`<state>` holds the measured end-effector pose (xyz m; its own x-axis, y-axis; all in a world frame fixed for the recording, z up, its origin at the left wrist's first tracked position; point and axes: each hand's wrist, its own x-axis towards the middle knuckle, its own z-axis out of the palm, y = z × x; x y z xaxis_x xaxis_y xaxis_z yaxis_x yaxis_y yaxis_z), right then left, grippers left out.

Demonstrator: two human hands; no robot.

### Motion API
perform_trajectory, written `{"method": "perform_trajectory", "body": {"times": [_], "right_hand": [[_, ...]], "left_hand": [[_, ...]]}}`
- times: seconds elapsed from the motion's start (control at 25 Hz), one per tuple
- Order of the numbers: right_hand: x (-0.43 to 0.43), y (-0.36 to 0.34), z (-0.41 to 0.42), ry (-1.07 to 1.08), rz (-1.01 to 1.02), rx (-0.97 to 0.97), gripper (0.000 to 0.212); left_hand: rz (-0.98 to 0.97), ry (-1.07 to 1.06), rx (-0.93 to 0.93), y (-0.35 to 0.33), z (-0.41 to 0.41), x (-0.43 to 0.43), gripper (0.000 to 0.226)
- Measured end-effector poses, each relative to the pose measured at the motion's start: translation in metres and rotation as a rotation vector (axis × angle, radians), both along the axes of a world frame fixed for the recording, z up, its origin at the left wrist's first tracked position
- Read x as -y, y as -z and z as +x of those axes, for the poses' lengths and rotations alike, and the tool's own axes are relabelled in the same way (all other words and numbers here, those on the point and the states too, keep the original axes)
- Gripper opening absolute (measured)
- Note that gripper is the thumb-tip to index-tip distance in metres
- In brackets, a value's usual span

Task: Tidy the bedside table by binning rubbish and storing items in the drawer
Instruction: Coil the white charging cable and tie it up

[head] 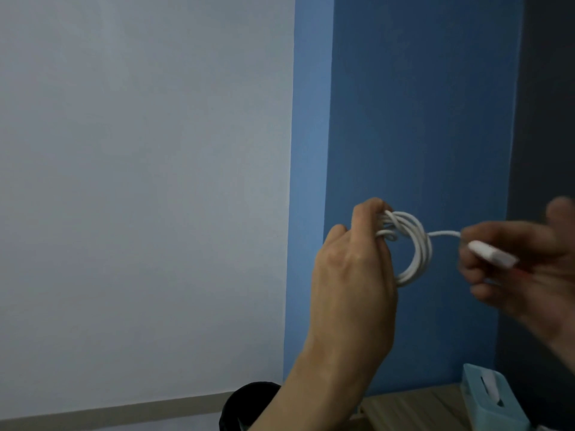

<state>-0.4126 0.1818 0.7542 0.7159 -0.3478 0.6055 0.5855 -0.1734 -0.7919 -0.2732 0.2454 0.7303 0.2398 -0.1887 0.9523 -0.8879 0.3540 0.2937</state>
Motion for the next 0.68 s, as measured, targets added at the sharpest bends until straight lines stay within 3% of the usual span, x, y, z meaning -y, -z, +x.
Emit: {"method": "perform_trajectory", "body": {"times": [0.04,0.08,0.16,0.52,0.68], "right_hand": [[-0.004,0.004,0.001,0.178,-0.038,0.057,0.031],[-0.003,0.01,0.002,0.378,-0.224,0.063,0.031],[-0.019,0.011,0.011,0.697,-0.407,0.147,0.037],[-0.015,0.011,0.021,0.85,-0.504,0.237,0.045],[-0.009,0.014,0.028,0.752,-0.359,0.123,0.068]], "left_hand": [[0.003,-0.006,0.015,0.001,-0.002,0.001,0.028],[0.007,-0.019,0.033,0.002,-0.004,0.001,0.029],[0.021,-0.035,0.062,0.005,-0.008,0.002,0.03],[0.078,0.146,0.085,0.003,-0.006,-0.008,0.035],[-0.016,0.168,0.117,0.002,-0.01,-0.007,0.029]]}}
